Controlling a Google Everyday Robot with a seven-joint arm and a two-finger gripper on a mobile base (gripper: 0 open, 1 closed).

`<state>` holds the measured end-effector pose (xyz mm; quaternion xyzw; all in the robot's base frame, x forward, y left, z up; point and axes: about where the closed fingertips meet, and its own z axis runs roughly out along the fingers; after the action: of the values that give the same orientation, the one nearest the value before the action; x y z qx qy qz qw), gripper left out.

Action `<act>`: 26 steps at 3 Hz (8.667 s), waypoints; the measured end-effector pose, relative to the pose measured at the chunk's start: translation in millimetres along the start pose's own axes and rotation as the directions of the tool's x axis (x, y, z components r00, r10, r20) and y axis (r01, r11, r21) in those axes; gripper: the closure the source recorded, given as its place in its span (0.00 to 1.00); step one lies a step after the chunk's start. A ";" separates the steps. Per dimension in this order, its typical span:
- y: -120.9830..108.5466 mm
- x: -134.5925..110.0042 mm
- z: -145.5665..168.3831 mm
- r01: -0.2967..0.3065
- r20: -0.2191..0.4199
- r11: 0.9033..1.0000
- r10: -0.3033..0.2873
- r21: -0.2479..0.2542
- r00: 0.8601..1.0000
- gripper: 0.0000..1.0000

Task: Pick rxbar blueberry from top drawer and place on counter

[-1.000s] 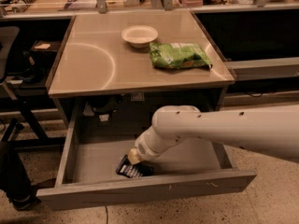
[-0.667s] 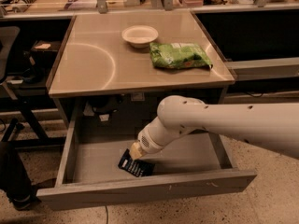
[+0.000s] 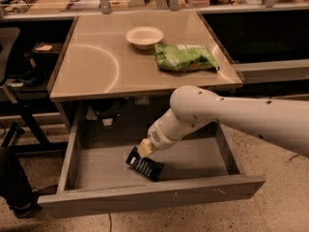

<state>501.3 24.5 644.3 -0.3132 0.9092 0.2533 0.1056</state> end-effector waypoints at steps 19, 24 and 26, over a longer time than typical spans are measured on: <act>-28.9 -57.5 2.4 -0.164 -0.062 0.969 0.178 0.187 0.982 0.00; -52.7 -56.7 67.7 -0.235 -0.070 0.927 0.266 0.292 0.962 0.00; -52.7 -56.7 67.7 -0.235 -0.070 0.927 0.266 0.292 0.962 0.42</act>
Offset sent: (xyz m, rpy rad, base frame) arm 0.0323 -0.0297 0.0594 0.0437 -0.0153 0.0056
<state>580.7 53.9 585.9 -0.1897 0.9727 0.1157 0.0664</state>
